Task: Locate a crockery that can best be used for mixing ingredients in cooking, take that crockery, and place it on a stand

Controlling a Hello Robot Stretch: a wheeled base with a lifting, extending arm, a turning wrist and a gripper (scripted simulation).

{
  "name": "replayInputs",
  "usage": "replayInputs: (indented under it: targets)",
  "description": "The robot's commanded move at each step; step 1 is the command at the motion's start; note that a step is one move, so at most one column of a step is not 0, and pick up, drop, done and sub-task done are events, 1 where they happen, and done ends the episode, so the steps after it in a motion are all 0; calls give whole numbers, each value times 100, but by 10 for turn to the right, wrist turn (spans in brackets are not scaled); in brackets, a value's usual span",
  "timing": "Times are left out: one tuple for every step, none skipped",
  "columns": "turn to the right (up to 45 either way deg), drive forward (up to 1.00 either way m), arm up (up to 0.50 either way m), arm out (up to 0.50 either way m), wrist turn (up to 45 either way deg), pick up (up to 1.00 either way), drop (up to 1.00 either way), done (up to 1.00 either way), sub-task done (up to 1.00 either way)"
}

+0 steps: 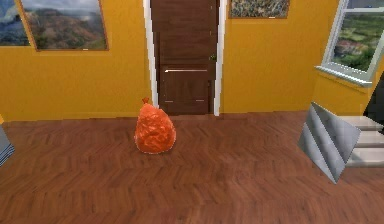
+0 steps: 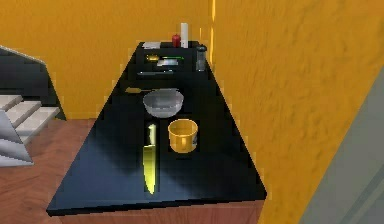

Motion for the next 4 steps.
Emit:
replayInputs:
  targets:
    - [0,0,38,0,0,0,0,0,0]
    - [0,0,0,44,0,0,0,0,0]
    - [0,0,0,0,450,0,0,0,0]
    - [0,0,0,0,450,0,0,0,0]
